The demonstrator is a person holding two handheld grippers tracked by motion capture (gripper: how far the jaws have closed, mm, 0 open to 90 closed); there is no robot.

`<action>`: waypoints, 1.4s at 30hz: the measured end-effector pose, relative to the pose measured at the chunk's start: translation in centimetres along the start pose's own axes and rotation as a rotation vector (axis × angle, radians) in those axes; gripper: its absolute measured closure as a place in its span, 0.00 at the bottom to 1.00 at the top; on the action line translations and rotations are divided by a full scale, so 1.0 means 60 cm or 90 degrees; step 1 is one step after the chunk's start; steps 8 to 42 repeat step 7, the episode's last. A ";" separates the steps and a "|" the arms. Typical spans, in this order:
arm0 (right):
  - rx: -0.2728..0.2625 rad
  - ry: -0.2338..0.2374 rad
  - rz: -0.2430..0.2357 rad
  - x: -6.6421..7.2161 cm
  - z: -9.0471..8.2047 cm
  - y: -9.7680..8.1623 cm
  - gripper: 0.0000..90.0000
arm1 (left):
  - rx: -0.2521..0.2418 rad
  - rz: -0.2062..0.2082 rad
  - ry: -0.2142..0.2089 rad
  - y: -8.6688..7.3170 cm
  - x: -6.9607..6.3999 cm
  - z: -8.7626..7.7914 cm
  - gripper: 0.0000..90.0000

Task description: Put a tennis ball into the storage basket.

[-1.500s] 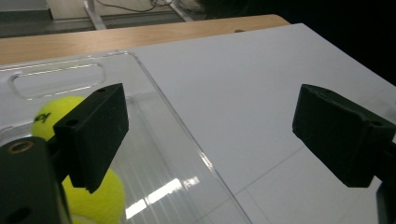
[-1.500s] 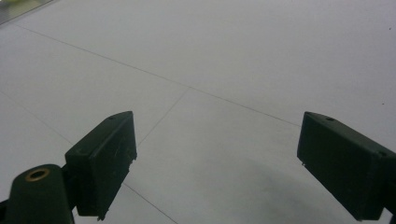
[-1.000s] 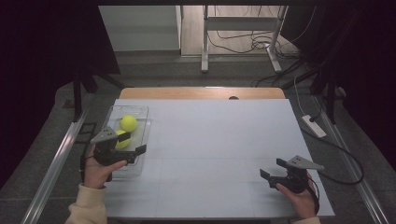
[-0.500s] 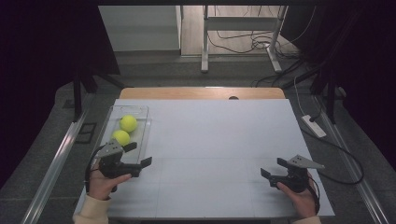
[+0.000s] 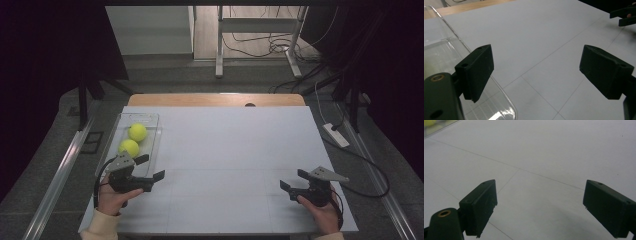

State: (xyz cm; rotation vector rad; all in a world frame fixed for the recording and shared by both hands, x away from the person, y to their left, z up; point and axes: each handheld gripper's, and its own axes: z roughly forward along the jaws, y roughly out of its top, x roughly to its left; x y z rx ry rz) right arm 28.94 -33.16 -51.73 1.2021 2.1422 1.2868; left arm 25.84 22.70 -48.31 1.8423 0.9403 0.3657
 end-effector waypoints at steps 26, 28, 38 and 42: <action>-0.001 0.000 0.000 0.000 -0.001 -0.001 0.13 | 0.003 0.005 0.000 0.001 0.000 0.004 0.15; -0.001 0.000 0.000 0.000 -0.001 -0.001 0.13 | 0.003 0.005 0.000 0.001 0.000 0.004 0.15; -0.001 0.000 0.000 0.000 -0.001 -0.001 0.13 | 0.003 0.005 0.000 0.001 0.000 0.004 0.15; -0.001 0.000 0.000 0.000 -0.001 -0.001 0.13 | 0.003 0.005 0.000 0.001 0.000 0.004 0.15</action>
